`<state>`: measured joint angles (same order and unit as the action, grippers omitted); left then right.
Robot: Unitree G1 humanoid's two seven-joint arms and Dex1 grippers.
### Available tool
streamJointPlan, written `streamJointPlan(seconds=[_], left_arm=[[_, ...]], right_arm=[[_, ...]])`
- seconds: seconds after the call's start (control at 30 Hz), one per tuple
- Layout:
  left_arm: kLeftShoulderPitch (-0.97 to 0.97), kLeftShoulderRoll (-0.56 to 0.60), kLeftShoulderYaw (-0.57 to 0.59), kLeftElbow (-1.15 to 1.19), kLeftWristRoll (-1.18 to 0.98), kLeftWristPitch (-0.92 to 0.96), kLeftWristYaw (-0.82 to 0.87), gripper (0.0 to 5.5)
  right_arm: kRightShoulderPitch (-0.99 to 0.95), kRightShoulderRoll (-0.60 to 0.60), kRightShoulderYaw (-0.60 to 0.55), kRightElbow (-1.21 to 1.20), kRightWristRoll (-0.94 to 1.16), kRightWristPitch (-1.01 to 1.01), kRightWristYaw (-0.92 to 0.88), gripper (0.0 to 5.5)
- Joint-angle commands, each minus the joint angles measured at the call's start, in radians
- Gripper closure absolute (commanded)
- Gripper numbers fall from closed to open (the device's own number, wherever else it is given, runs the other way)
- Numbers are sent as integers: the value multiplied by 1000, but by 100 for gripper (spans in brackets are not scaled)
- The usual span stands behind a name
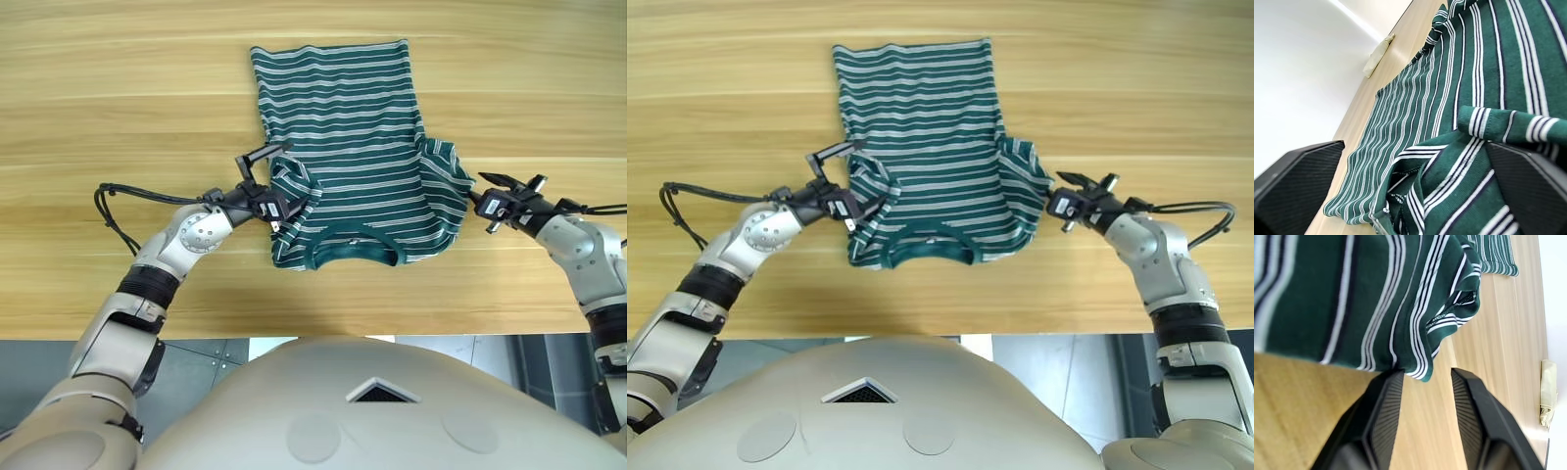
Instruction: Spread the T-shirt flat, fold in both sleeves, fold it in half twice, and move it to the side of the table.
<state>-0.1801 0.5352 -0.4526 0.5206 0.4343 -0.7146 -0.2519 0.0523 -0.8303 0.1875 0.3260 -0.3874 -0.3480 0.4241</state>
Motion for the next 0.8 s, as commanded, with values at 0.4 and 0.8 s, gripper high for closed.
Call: streamJointPlan(seconds=[0.4,0.8], left_arm=[[43,27,-25,52,69,52,-23,10],[40,25,-27,59,69,49,-18,10]], right_arm=[[30,18,81,61,-28,10,34,549],[67,-19,15,-16,6,14,13,549]])
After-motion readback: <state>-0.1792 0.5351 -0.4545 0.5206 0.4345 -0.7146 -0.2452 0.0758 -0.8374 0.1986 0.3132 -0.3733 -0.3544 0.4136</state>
